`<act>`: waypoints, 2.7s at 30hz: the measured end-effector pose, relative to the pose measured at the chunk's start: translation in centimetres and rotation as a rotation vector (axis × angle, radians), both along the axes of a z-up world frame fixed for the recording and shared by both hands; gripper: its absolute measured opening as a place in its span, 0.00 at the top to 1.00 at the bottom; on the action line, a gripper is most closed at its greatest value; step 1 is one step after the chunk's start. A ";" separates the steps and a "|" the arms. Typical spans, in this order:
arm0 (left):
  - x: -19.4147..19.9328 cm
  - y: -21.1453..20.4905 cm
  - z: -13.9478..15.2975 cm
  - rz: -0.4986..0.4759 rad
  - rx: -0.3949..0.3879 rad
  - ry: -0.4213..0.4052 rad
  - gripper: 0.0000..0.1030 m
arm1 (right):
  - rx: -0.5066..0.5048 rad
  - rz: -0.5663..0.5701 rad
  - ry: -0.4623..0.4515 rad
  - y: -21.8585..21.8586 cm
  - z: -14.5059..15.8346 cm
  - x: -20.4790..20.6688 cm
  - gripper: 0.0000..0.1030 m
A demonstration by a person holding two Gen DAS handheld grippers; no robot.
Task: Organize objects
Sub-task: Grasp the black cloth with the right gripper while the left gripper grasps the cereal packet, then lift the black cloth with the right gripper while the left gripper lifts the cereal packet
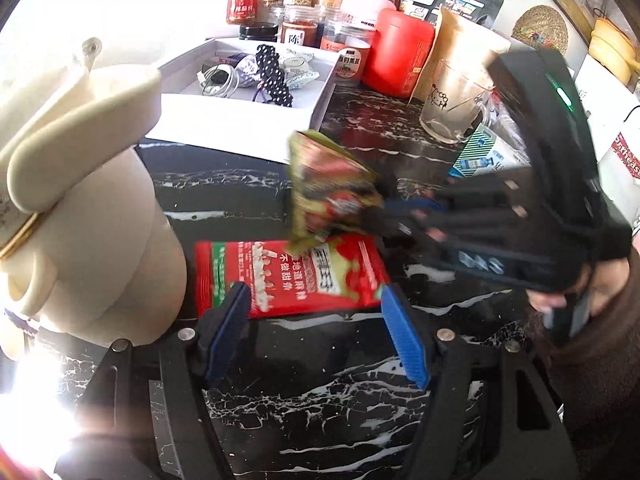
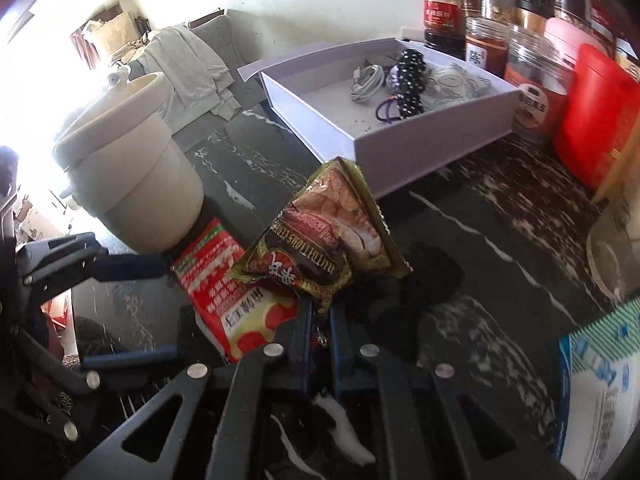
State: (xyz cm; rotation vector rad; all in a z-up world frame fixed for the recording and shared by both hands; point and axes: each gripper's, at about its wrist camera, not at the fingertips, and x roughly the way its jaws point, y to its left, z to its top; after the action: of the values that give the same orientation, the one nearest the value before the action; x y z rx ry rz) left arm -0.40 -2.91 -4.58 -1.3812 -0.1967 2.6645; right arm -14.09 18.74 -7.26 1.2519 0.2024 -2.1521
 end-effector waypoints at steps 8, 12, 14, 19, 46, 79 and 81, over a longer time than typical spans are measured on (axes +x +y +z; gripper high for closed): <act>-1.3 1.5 1.1 -0.050 -0.002 0.063 0.35 | 0.004 -0.091 0.053 2.7 0.6 3.2 0.90; -2.9 2.4 1.2 -0.093 -0.012 0.068 0.35 | -0.015 -0.156 0.123 4.2 1.5 4.0 0.66; -3.8 2.8 1.0 -0.108 -0.017 0.067 0.35 | -0.006 -0.190 0.149 5.1 1.6 4.3 0.50; -6.4 3.6 -0.3 -0.143 0.001 0.017 0.35 | 0.022 -0.262 0.122 6.3 0.4 3.3 0.50; -12.3 6.4 -4.2 -0.234 -0.089 -0.033 0.56 | 0.120 -0.262 0.155 5.5 -1.8 1.2 0.87; -6.7 4.8 9.7 -0.223 -0.096 0.217 0.64 | 0.060 -0.275 0.372 5.0 9.3 4.8 0.88; -6.7 4.2 10.9 -0.218 -0.091 0.227 0.64 | 0.054 -0.265 0.393 4.7 10.5 4.9 0.88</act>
State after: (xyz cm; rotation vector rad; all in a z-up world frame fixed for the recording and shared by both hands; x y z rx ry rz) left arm -7.09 1.33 6.35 -1.0423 0.0943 2.6441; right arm -9.21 23.42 3.20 0.9121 0.2721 -2.6276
